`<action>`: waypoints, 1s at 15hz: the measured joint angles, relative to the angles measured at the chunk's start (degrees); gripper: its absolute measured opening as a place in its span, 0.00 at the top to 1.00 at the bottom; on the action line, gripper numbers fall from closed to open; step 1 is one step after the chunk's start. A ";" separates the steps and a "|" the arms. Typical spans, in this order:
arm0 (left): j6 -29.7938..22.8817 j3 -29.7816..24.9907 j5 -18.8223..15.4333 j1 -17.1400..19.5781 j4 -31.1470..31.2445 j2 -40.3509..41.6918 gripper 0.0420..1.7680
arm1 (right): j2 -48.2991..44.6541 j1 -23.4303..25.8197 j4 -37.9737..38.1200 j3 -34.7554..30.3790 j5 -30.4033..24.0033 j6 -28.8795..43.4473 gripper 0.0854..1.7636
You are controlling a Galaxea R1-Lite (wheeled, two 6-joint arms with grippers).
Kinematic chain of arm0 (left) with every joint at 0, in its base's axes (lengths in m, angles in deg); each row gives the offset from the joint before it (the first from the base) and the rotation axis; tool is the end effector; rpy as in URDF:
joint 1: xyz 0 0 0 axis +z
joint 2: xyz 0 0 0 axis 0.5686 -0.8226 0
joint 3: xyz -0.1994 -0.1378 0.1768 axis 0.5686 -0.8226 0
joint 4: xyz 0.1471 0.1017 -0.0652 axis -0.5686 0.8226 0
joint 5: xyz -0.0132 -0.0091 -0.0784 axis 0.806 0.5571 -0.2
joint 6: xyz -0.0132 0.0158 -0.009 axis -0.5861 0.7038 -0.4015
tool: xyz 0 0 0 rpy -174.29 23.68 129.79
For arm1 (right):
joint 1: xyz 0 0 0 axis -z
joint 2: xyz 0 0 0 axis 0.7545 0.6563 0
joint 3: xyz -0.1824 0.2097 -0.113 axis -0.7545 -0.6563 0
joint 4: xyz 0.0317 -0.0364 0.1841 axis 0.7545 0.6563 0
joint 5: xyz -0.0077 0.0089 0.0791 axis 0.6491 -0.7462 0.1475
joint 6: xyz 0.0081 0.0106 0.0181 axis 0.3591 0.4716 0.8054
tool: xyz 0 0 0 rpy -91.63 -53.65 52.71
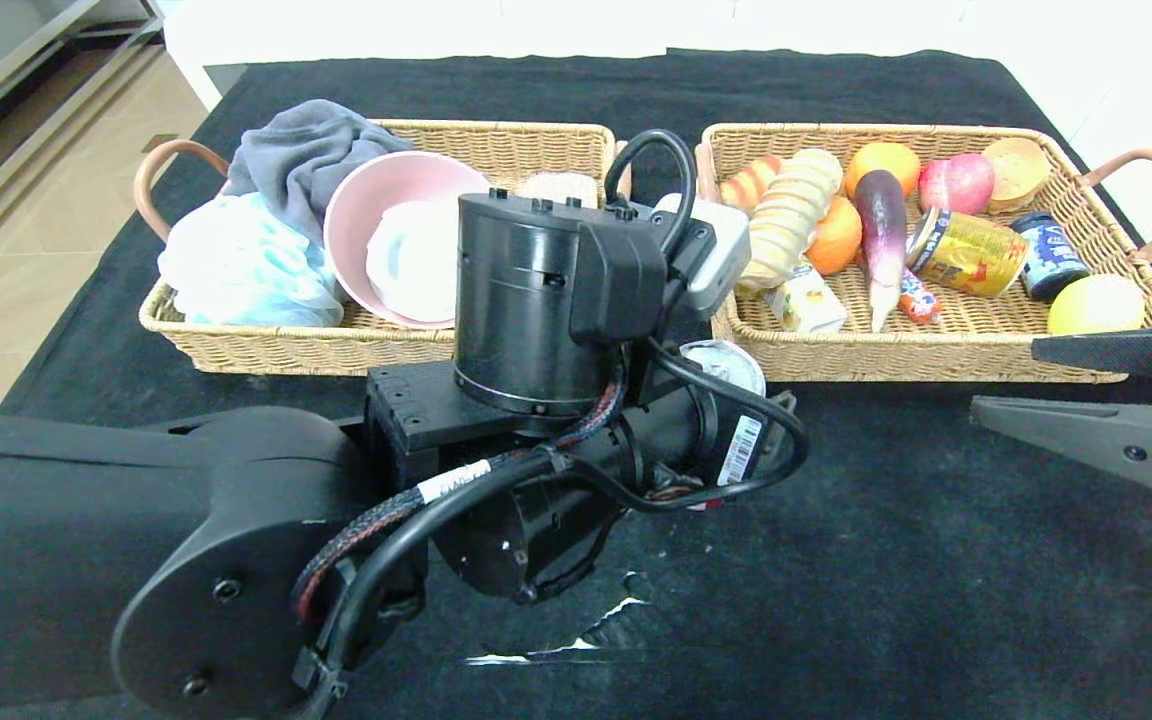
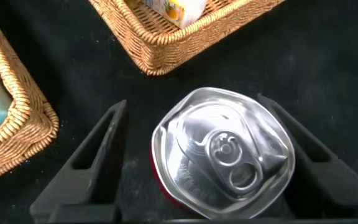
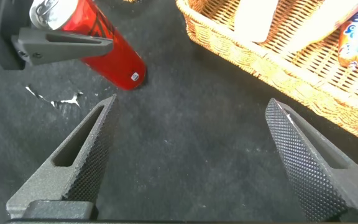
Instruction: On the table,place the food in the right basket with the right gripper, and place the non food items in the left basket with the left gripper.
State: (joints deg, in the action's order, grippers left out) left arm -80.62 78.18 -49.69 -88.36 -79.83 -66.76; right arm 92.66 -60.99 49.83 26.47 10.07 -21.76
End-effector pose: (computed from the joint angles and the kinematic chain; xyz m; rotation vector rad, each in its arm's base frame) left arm 0.2152 -0.2824 0.2458 0.1461 0.1356 -0.6577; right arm 0.1775 0.0477 0.2828 -0.1136 0.2579 0.6705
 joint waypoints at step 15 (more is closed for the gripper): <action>1.84 1.83 0.83 -2.35 1.21 3.78 0.05 | -0.02 -0.02 0.02 -0.11 0.00 -0.09 0.03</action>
State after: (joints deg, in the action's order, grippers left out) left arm -78.78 80.01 -48.86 -90.72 -78.62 -62.99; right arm 92.63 -61.01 49.85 26.36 10.07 -21.85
